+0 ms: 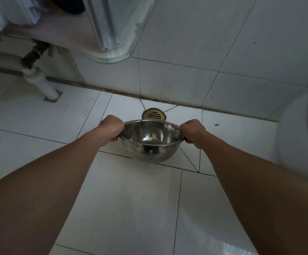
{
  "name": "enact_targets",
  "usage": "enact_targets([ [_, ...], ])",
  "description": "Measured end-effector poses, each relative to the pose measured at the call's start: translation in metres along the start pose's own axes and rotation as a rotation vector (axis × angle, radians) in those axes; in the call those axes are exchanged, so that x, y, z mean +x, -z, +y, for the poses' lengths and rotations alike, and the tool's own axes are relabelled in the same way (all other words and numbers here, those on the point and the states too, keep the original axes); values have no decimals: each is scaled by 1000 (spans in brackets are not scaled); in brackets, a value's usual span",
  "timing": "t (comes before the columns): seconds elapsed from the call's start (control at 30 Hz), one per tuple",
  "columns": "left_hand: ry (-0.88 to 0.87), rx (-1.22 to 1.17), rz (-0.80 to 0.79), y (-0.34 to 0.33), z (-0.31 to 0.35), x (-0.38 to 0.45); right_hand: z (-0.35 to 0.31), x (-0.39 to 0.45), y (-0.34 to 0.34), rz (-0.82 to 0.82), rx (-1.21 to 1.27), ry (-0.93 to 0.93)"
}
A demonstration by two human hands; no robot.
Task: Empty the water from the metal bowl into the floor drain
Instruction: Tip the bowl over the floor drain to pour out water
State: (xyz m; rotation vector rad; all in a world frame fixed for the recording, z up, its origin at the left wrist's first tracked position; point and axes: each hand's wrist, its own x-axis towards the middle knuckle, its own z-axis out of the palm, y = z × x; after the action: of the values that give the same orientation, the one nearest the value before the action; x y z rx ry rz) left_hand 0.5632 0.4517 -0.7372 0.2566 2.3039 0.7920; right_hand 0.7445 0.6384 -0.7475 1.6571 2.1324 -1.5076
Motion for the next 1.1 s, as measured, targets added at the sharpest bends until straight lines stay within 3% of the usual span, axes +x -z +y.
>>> enact_targets([
  [1.1, -41, -264, 228, 15, 1, 4, -21, -3, 10, 161, 351, -95],
])
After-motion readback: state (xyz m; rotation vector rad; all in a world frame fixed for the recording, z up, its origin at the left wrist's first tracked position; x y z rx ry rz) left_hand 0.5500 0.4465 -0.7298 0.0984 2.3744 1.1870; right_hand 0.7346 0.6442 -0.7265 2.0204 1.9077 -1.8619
